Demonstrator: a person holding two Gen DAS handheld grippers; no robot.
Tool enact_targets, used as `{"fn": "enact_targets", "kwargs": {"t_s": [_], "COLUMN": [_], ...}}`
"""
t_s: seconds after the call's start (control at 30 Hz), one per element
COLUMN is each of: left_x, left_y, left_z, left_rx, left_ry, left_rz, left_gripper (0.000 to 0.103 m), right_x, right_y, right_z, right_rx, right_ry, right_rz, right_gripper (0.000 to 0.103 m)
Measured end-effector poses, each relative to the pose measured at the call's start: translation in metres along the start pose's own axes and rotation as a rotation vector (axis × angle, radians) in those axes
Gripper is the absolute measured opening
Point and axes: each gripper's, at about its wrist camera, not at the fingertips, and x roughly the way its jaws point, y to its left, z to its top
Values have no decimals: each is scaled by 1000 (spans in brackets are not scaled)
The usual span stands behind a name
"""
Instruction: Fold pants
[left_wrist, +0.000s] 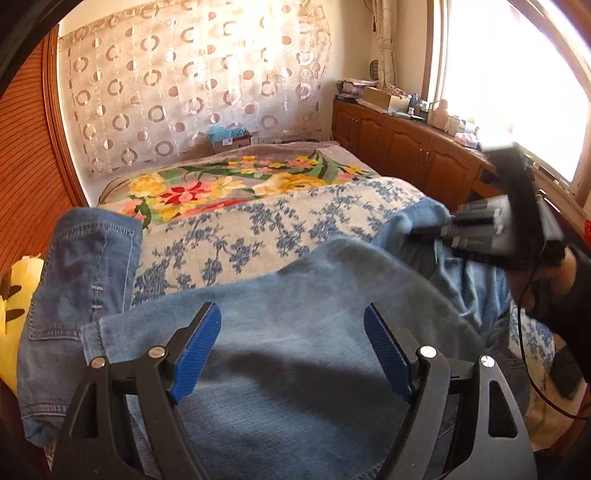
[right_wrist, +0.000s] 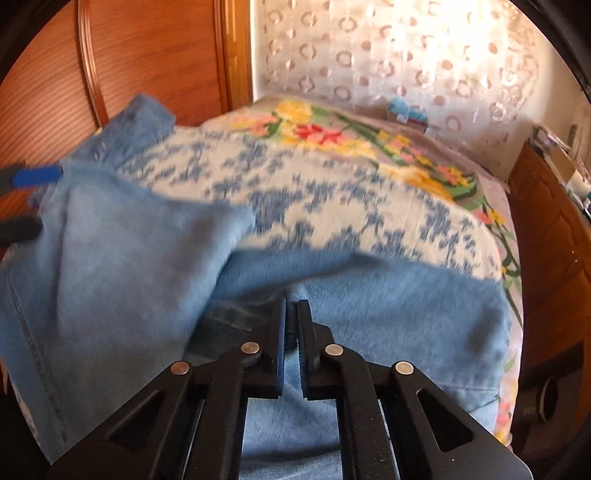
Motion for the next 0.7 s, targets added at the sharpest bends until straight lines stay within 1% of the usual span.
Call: {"fn": "enact_targets", "kwargs": {"t_s": [0.03,0.1,0.2,0.3,0.37,0.4,0.43,0.47,0.53,0.63,0.7], "left_x": [3,8,13,17,19,18,19,19,20,21,21], "left_y": [1,4,5,6,6,5,5,5,6,6,5], "left_z": [-3,-7,-13,-18,-22,-23,-24,-25,-26,-29,-31], "left_rx": [-3,-9,-16,-25,-24,-24,-25,-27,-30,-31,-32], "left_ry": [9,20,33,47,48,48,47,46,47,45,46], "left_rz": [0,7,8,5,1,0,-1,-3,-6,-6,-2], "left_gripper": [80,80,80,80,80,80,80,80,80,80,80], "right_x": [-5,-8,-8,5,14,14,9,1,-16,-43,-60], "right_y": [-1,-2,0,-2,-6,-10,-15,-19,-26,-36,-42], "right_z": [6,16,30,37,36,33,28,24,14,-9,-29], "right_rx": [8,19,11,27,47,67,88,101,120,143,163], "right_ry": [-36,-58,-97,-73,-36,-27,-33,-41,-55,-61,-51], "right_rz": [-6,-1,-19,-21,-20,-14,-4,-5,-24,-70,-100], "right_gripper": [2,2,2,2,5,7,16,23,25,34,36]}}
